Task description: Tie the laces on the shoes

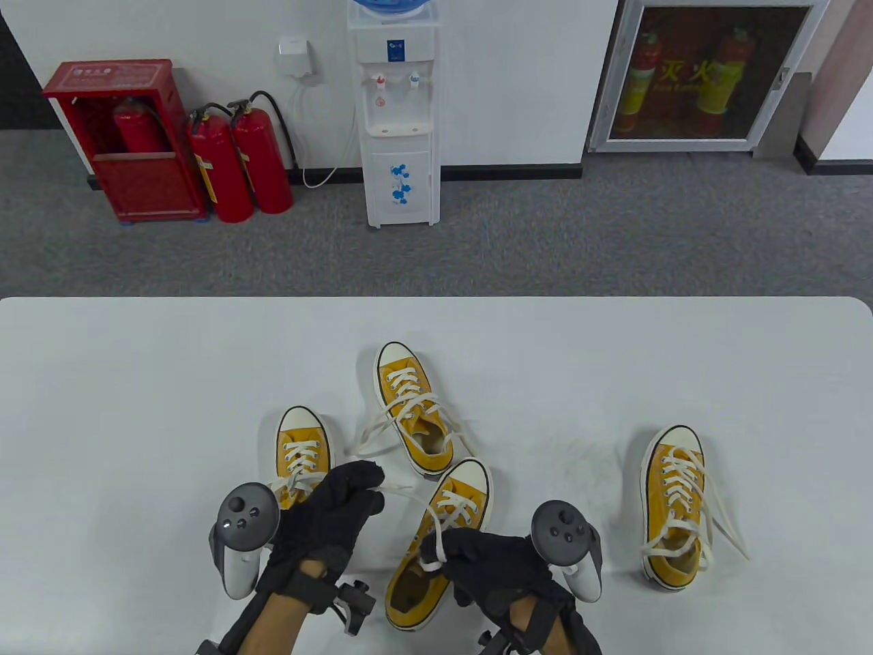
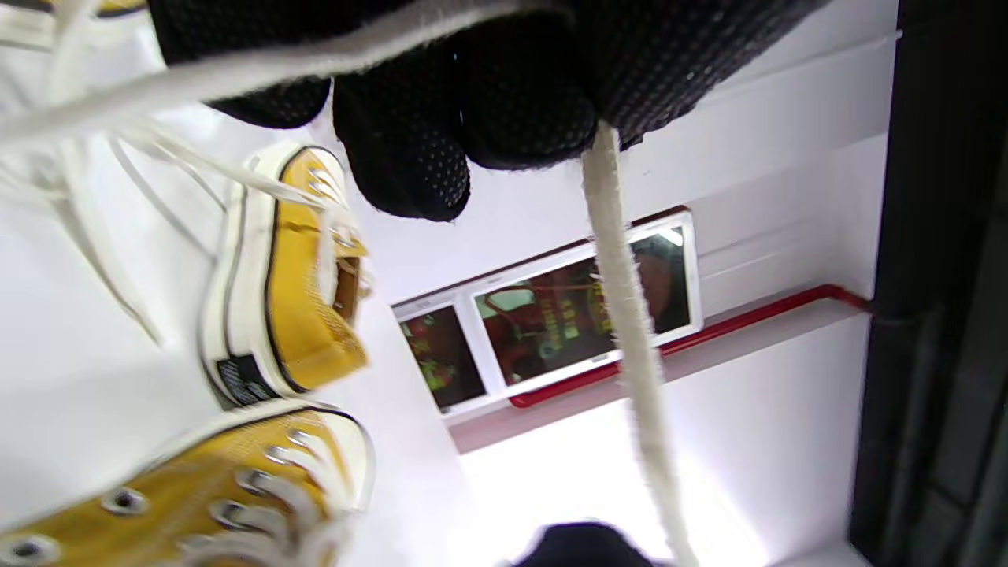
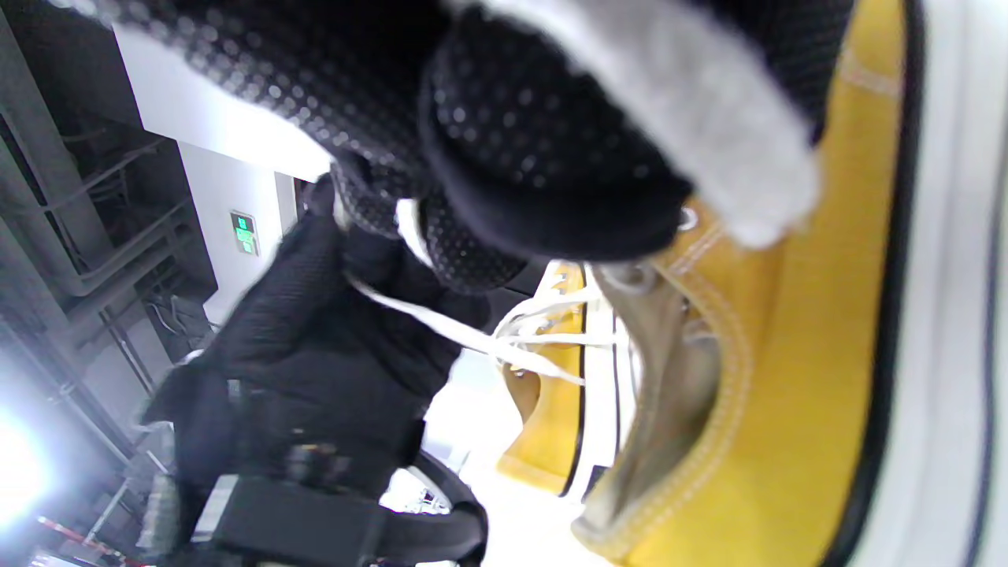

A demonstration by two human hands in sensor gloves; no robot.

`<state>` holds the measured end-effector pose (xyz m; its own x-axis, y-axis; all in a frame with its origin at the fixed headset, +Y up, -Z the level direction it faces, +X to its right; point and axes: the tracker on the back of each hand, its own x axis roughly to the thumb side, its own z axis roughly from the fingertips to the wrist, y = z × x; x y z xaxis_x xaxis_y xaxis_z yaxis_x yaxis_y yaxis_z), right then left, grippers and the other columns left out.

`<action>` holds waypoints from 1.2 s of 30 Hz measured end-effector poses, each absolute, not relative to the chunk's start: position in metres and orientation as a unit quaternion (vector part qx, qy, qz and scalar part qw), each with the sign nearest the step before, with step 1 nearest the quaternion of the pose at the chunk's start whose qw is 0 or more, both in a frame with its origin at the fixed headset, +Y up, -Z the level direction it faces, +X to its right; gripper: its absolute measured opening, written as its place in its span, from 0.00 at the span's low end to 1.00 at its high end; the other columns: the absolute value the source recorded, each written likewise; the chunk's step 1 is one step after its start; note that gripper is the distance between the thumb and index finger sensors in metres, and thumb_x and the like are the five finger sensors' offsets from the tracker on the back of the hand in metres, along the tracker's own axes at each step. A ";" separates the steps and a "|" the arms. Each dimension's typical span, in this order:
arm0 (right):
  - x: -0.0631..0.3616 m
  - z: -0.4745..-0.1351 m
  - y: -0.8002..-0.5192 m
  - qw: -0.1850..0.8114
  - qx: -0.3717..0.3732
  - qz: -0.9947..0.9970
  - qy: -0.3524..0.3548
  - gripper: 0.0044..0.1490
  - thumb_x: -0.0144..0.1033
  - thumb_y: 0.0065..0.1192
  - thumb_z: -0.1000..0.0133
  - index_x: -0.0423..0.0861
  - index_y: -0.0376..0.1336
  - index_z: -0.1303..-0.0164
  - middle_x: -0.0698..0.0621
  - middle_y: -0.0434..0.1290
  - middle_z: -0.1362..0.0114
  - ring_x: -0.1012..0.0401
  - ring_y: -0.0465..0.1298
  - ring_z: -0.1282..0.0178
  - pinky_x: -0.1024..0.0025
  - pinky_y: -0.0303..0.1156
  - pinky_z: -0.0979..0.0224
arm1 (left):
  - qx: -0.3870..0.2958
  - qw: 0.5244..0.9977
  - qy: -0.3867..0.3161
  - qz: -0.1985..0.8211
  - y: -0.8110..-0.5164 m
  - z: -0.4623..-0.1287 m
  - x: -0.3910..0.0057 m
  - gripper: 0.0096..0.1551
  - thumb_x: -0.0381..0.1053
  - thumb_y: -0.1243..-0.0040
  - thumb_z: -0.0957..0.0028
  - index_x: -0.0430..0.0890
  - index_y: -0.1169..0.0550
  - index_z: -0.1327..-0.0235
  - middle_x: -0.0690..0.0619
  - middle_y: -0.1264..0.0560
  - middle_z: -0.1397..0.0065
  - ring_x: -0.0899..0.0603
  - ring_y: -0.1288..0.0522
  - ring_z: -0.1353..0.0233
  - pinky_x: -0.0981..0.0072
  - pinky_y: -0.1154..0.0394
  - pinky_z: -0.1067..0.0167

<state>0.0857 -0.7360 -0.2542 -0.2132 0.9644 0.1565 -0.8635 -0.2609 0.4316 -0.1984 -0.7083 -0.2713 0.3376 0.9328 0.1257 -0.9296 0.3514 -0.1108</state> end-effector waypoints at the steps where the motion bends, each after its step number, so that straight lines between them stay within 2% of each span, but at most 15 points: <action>1: 0.086 -0.254 -0.736 0.600 0.201 0.764 0.130 0.25 0.32 0.70 0.50 0.51 0.75 0.41 0.49 0.82 0.40 0.63 0.83 0.68 0.51 0.76 0.42 | -0.012 0.825 -0.080 0.559 -0.711 -0.272 -0.197 0.24 0.53 0.39 0.44 0.58 0.25 0.33 0.55 0.19 0.40 0.40 0.17 0.37 0.35 0.28 0.34; 7: 0.091 -0.254 -0.738 0.625 0.195 0.744 0.131 0.25 0.33 0.69 0.50 0.51 0.74 0.40 0.49 0.81 0.40 0.64 0.83 0.68 0.51 0.76 0.41 | -0.042 0.871 -0.073 0.484 -0.724 -0.276 -0.186 0.26 0.53 0.39 0.45 0.56 0.25 0.32 0.51 0.21 0.35 0.37 0.18 0.34 0.33 0.30 0.33; 12: 0.098 -0.255 -0.740 0.648 0.185 0.728 0.126 0.26 0.33 0.69 0.49 0.51 0.74 0.39 0.49 0.81 0.39 0.64 0.83 0.67 0.51 0.76 0.41 | -0.046 0.896 -0.088 0.433 -0.725 -0.274 -0.178 0.32 0.53 0.37 0.46 0.53 0.29 0.26 0.45 0.27 0.24 0.33 0.23 0.27 0.26 0.35 0.30; 15: 0.103 -0.254 -0.741 0.664 0.177 0.716 0.125 0.26 0.33 0.68 0.49 0.51 0.73 0.39 0.49 0.81 0.39 0.64 0.83 0.67 0.51 0.76 0.41 | -0.057 0.900 -0.111 0.419 -0.723 -0.269 -0.177 0.37 0.53 0.37 0.46 0.51 0.34 0.22 0.42 0.34 0.18 0.30 0.28 0.23 0.21 0.40 0.29; 17: 0.105 -0.255 -0.742 0.674 0.168 0.709 0.122 0.26 0.33 0.68 0.49 0.50 0.73 0.38 0.49 0.81 0.38 0.64 0.83 0.67 0.51 0.76 0.41 | -0.043 0.902 -0.128 0.410 -0.718 -0.265 -0.176 0.37 0.54 0.37 0.46 0.51 0.34 0.22 0.42 0.36 0.16 0.29 0.30 0.22 0.20 0.43 0.29; 21: 0.110 -0.257 -0.745 0.672 0.160 0.713 0.120 0.27 0.33 0.68 0.49 0.50 0.73 0.37 0.49 0.80 0.37 0.63 0.83 0.66 0.51 0.75 0.40 | 0.005 0.891 -0.152 0.427 -0.708 -0.258 -0.172 0.36 0.60 0.39 0.46 0.55 0.32 0.24 0.45 0.32 0.18 0.33 0.29 0.21 0.22 0.42 0.27; 25: 0.112 -0.257 -0.745 0.672 0.159 0.712 0.125 0.28 0.33 0.67 0.49 0.50 0.72 0.36 0.48 0.80 0.36 0.63 0.83 0.65 0.50 0.75 0.40 | -0.032 0.861 -0.204 0.465 -0.709 -0.251 -0.157 0.41 0.65 0.39 0.47 0.55 0.36 0.21 0.46 0.33 0.16 0.34 0.29 0.20 0.24 0.41 0.26; 28: 0.109 -0.256 -0.743 0.665 0.168 0.717 0.128 0.29 0.32 0.67 0.49 0.50 0.71 0.35 0.48 0.79 0.34 0.63 0.83 0.64 0.50 0.74 0.39 | -0.056 0.857 -0.238 0.454 -0.710 -0.246 -0.143 0.45 0.66 0.38 0.48 0.55 0.39 0.19 0.46 0.34 0.16 0.35 0.28 0.20 0.26 0.40 0.25; 33: 0.104 -0.254 -0.739 0.656 0.187 0.719 0.136 0.32 0.30 0.67 0.50 0.49 0.68 0.32 0.47 0.76 0.31 0.61 0.83 0.60 0.47 0.72 0.36 | -0.078 0.853 -0.252 0.450 -0.713 -0.242 -0.129 0.49 0.64 0.36 0.48 0.54 0.44 0.17 0.47 0.37 0.14 0.37 0.26 0.21 0.28 0.37 0.25; 36: 0.102 -0.252 -0.735 0.649 0.198 0.721 0.140 0.34 0.29 0.67 0.50 0.49 0.67 0.30 0.47 0.74 0.29 0.60 0.82 0.58 0.45 0.70 0.34 | -0.095 0.860 -0.252 0.433 -0.713 -0.244 -0.122 0.50 0.63 0.35 0.48 0.53 0.45 0.17 0.46 0.37 0.14 0.39 0.23 0.26 0.33 0.33 0.27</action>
